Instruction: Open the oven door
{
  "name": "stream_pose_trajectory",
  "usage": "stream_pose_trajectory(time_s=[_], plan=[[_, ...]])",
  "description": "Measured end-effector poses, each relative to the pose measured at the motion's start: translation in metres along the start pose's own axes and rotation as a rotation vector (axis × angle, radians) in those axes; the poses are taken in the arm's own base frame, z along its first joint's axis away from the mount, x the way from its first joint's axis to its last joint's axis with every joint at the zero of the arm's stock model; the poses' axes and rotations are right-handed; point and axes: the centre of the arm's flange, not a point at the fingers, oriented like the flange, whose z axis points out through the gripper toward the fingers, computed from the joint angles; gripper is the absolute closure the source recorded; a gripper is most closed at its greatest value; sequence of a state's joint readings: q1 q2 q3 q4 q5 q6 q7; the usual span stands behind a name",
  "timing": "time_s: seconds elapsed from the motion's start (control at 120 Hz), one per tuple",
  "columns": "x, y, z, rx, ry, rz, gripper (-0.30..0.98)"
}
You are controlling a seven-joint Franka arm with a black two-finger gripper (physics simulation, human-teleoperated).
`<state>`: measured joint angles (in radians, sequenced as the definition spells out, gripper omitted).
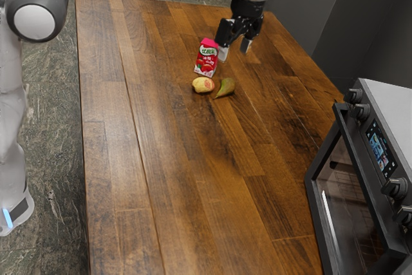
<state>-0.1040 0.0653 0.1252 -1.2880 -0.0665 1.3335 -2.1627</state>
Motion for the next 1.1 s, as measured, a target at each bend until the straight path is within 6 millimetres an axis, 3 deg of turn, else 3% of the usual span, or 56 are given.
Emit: stream_pose_trajectory(time_s=[0.058, 0.117, 0.242, 0.342, 0.392, 0.492, 0.533, 0.558, 0.633, 0.7, 0.9, 1.1], plan=[[0.016, 0.012, 0.000, 0.009, -0.017, -0.061, 0.00], [0.016, 0.008, -0.005, 0.012, -0.037, -0.077, 0.00], [-0.020, -0.034, -0.019, 0.008, -0.066, -0.019, 0.00], [-0.058, -0.059, -0.012, 0.023, -0.061, 0.034, 0.00], [-0.069, -0.073, -0.022, -0.006, -0.084, 0.059, 0.00], [-0.054, -0.129, -0.029, -0.134, -0.109, 0.109, 0.00], [-0.069, -0.171, -0.028, -0.203, -0.101, 0.172, 0.00], [-0.077, -0.186, -0.026, -0.234, -0.097, 0.201, 0.00], [-0.102, -0.185, -0.012, -0.297, -0.117, 0.260, 0.00], [-0.119, -0.187, -0.013, -0.365, -0.164, 0.317, 0.00], [-0.178, -0.249, -0.017, -0.534, -0.244, 0.567, 0.00], [-0.217, -0.250, 0.008, -0.559, -0.273, 0.700, 0.00]])
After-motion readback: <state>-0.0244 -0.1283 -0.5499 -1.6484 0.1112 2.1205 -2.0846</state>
